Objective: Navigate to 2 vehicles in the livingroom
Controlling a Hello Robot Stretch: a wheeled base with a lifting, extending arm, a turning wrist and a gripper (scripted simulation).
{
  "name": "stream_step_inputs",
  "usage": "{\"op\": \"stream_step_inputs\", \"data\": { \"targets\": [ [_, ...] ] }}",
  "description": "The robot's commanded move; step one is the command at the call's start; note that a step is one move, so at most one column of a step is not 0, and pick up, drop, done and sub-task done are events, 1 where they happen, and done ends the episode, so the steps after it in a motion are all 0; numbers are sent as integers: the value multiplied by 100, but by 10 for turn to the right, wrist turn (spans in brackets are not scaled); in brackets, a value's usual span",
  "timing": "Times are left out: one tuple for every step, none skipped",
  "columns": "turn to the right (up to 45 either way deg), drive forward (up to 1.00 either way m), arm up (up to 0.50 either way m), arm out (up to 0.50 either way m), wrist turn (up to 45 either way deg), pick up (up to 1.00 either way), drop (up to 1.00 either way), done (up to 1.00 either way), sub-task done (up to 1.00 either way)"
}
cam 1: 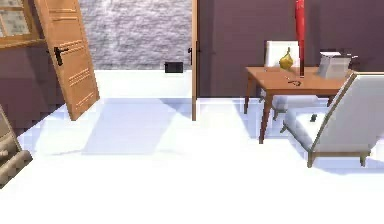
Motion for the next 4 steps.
{"op": "stream_step_inputs", "data": {
  "targets": [
    [-120, 0, 0, 0, 0, 0, 0, 0, 0],
    [0, 100, 0, 0, 0, 0, 0, 0, 0],
    [0, 100, 0, 0, 0, 0, 0, 0, 0],
    [0, 45, 0, 0, 0, 0, 0, 0, 0]
  ]
}}
